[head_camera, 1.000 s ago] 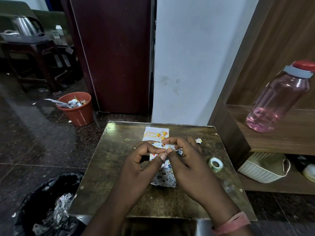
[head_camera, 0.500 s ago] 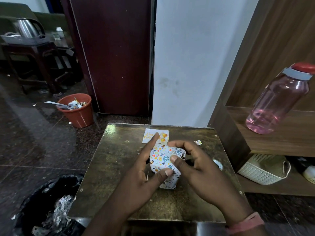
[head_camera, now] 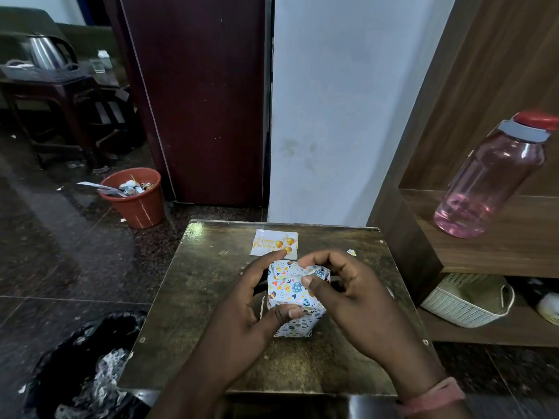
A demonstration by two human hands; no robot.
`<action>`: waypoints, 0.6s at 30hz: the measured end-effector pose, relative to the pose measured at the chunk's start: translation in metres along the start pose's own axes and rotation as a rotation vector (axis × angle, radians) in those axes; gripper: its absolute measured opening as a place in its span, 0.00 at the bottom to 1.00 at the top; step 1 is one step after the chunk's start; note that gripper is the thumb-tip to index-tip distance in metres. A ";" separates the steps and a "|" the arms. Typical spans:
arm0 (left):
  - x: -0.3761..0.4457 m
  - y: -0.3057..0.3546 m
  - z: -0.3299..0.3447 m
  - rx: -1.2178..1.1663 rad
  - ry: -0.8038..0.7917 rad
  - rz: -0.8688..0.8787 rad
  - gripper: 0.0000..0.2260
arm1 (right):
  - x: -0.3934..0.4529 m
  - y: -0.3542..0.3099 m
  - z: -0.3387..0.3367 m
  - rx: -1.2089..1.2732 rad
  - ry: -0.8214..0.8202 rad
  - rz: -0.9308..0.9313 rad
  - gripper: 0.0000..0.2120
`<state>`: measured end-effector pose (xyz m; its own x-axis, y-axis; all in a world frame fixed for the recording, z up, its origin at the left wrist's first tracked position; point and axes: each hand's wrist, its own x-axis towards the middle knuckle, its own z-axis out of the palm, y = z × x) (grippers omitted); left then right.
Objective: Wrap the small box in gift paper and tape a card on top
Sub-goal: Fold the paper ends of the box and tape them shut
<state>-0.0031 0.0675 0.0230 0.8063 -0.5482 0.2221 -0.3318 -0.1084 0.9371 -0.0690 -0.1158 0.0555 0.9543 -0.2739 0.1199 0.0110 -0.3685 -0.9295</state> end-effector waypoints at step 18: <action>0.001 -0.001 0.001 0.028 0.012 0.003 0.31 | -0.005 -0.014 0.005 -0.030 0.008 -0.038 0.06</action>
<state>-0.0023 0.0662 0.0219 0.8114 -0.5382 0.2280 -0.3473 -0.1302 0.9287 -0.0724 -0.1045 0.0657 0.9508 -0.2664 0.1581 0.0384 -0.4052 -0.9134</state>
